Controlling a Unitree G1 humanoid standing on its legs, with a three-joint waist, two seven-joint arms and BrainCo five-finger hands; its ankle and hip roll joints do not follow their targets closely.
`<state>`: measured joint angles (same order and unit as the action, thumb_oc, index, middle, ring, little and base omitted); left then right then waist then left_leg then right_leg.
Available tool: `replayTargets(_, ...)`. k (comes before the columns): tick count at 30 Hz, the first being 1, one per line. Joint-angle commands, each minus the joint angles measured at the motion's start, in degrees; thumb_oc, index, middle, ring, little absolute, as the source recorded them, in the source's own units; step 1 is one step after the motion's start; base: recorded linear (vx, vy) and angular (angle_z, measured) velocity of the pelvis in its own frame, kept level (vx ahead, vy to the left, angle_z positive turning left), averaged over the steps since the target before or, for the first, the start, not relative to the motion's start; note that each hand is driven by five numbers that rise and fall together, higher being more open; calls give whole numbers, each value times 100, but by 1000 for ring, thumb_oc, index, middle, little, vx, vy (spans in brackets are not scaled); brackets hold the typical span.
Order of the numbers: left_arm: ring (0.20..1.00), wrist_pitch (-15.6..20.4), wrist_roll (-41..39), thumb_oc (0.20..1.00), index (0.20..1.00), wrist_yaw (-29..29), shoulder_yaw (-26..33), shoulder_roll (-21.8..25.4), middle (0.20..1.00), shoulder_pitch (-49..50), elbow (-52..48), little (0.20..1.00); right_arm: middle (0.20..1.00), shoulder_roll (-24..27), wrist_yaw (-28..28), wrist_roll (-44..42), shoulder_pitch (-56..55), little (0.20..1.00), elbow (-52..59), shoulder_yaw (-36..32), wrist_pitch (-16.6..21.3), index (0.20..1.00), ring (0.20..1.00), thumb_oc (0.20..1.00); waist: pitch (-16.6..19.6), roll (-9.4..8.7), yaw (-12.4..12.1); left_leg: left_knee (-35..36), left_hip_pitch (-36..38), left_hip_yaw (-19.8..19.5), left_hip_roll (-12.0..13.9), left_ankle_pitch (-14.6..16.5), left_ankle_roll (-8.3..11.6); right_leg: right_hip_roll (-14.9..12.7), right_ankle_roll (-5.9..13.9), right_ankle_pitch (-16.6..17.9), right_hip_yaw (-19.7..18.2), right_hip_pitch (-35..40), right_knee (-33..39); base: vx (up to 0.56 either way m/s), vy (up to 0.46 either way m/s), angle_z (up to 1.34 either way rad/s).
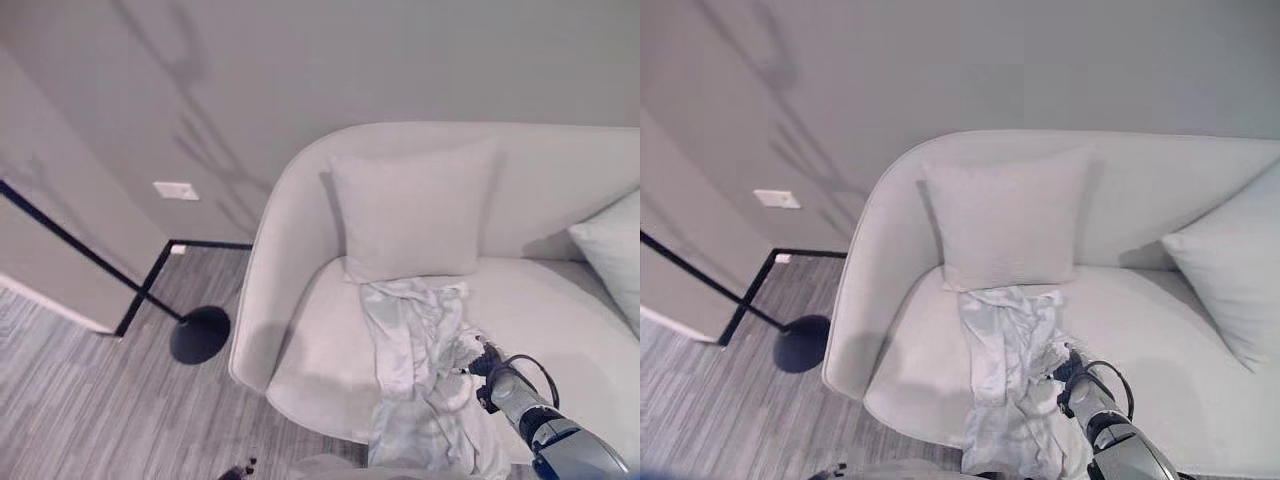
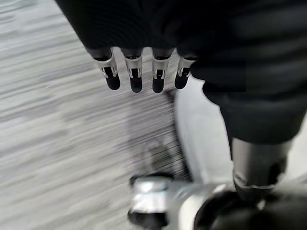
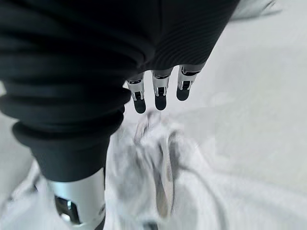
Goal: Hang the clothes on the sofa on the clothes rack.
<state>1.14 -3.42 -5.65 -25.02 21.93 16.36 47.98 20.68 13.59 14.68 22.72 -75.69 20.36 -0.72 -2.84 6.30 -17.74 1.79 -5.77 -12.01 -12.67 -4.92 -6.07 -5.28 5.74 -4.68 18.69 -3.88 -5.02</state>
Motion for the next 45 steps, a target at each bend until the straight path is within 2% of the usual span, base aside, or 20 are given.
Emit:
replayTargets(1,1000,121,73,1000,1000,-35,-134,-127,1000,-463,249,1000,1000,384,270,-394,757,1000,-48,103,81,1000,1000,1000,-632,39,-294,152,-699,52,537,-39,350,-210,135,316,239,32,167,-108,7,60)
replayTargets(2,1000,127,73,1000,1000,-32,-136,-135,1000,-473,260,1000,1000,388,270,-396,765,1000,-54,104,85,1000,1000,1000,-623,39,-290,141,-721,47,535,-38,351,-212,134,313,245,14,160,-202,9,70)
replayTargets(3,1000,173,138,1000,1000,73,-299,-293,1000,-596,663,1000,1000,458,375,-418,965,1000,-250,145,88,1000,1000,1000,-755,158,-411,-4,-1068,-81,458,-96,410,-230,100,271,405,-215,92,-56,-39,30)
replayTargets(4,1000,176,174,1000,1000,127,-372,-376,1000,-643,892,1000,1000,505,447,-451,1056,1000,-324,125,89,1000,1000,1000,-795,168,-451,-32,-1153,-155,440,11,456,-234,106,132,380,-275,44,-137,8,19)
replayTargets(5,1000,194,178,1000,1000,136,-382,-393,1000,-671,918,1000,1000,516,452,-454,1072,1000,-333,117,94,1000,1000,1000,-809,212,-459,-90,-1252,-138,429,-110,440,-245,80,240,453,-340,33,7,-46,13)
replayTargets(7,1000,236,394,1000,1000,237,-684,-617,1000,-777,1465,1000,1000,673,575,-529,1311,1000,-541,165,82,1000,1000,1000,-966,306,-630,-276,-1588,-292,375,-12,543,-283,45,37,541,-565,-117,-57,-25,38)
replayTargets(11,1000,259,497,1000,1000,330,-847,-745,1000,-923,1731,1000,1000,774,623,-425,1411,1000,-776,295,33,1000,1000,1000,-1021,424,-786,-357,-1863,-424,306,-63,597,-316,11,-49,725,-749,-214,-56,3,17)
replayTargets(16,1000,303,613,1000,1000,346,-1209,-755,1000,-1104,1443,1000,1000,857,671,-59,1393,1000,-1149,425,-218,1000,1000,1000,-1102,706,-991,-135,-1974,-696,167,-288,643,-370,0,-195,1023,-956,-442,-21,15,36)
replayTargets(17,1000,324,656,1000,1000,355,-1319,-705,1000,-1122,1216,1000,1000,880,720,256,1347,1000,-1200,530,-352,1000,1000,1000,-1143,834,-1032,8,-1946,-782,123,-379,649,-395,7,-253,1087,-1024,-541,17,57,34)
replayTargets(24,1000,354,657,1000,1000,286,-1431,-404,1000,-1041,323,1000,1000,1057,468,800,1289,1000,-1475,646,-717,1000,1000,1000,-1358,1239,-1072,236,-2008,-862,36,-560,676,-479,16,-359,1105,-1297,-783,-6,44,-5)
replayTargets(25,1000,350,728,1000,1000,288,-1478,-323,1000,-990,83,1000,250,1179,400,937,1231,250,-1560,641,-824,250,250,250,-1435,1377,-1076,253,-2109,-861,12,-599,695,-530,26,-388,1101,-1462,-885,-21,68,2)
replayTargets(26,1000,345,767,1000,1000,280,-1483,-289,1000,-964,-19,1000,200,1241,363,981,1216,200,-1573,634,-856,200,200,200,-1462,1434,-1079,260,-2147,-861,-13,-612,708,-541,29,-396,1086,-1523,-912,-32,66,4)
replayTargets(29,1000,345,893,1000,1000,233,-1480,-129,1000,-883,-480,1000,200,1349,167,1023,1143,200,-1573,610,-840,200,200,200,-1551,1635,-1074,280,-2297,-838,-56,-657,742,-601,42,-432,1055,-1779,-1104,-23,44,2)
replayTargets(33,1000,322,914,1000,1000,127,-1393,-12,1000,-734,-950,1000,200,1440,192,914,1089,200,-1536,528,-798,200,200,200,-1564,1710,-1044,294,-2314,-788,-97,-644,726,-642,62,-445,960,-1844,-1218,13,54,15)
replayTargets(38,1000,304,791,1000,1000,165,-1268,35,1000,-743,-1189,1000,200,1368,389,658,1110,200,-1433,373,-771,200,200,200,-1491,1691,-911,321,-2110,-689,-85,-552,669,-671,93,-408,839,-1656,-1123,37,74,-10)
replayTargets(41,1000,267,651,1000,1000,185,-1242,74,1000,-888,-1205,1000,200,1323,488,-90,1216,200,-1364,34,-647,200,200,200,-1441,1637,-763,321,-1950,-609,-33,-496,650,-664,91,-401,740,-1550,-1107,43,76,-1)
replayTargets(42,1000,198,665,1000,1000,650,-984,-475,1000,-1491,948,1000,200,955,540,-892,1331,200,-1054,-172,-448,200,200,200,-1468,1348,-373,321,-1827,-446,98,-438,664,-593,46,-387,559,-1493,-1105,59,90,-12)
replayTargets(43,1000,249,680,1000,1000,848,-959,-622,1000,-1712,1442,1000,200,769,630,-1403,1333,200,-832,-301,-279,200,200,200,-1495,1201,-235,321,-1771,-368,140,-404,671,-572,33,-366,459,-1455,-1080,44,56,-18)
replayTargets(44,1000,281,683,1000,1000,867,-956,-641,1000,-1739,1500,1000,200,759,644,-1424,1330,200,-820,-298,-279,200,200,200,-1515,1188,-240,321,-1760,-354,140,-399,671,-573,31,-368,445,-1448,-1077,30,-7,-30)
replayTargets(45,1000,247,639,1000,1000,941,-928,-724,1000,-1866,1833,1000,200,595,662,-1829,1368,200,-616,-341,-175,200,200,200,-1507,1054,-136,321,-1700,-283,173,-360,672,-547,19,-335,353,-1407,-1038,55,-26,-59)
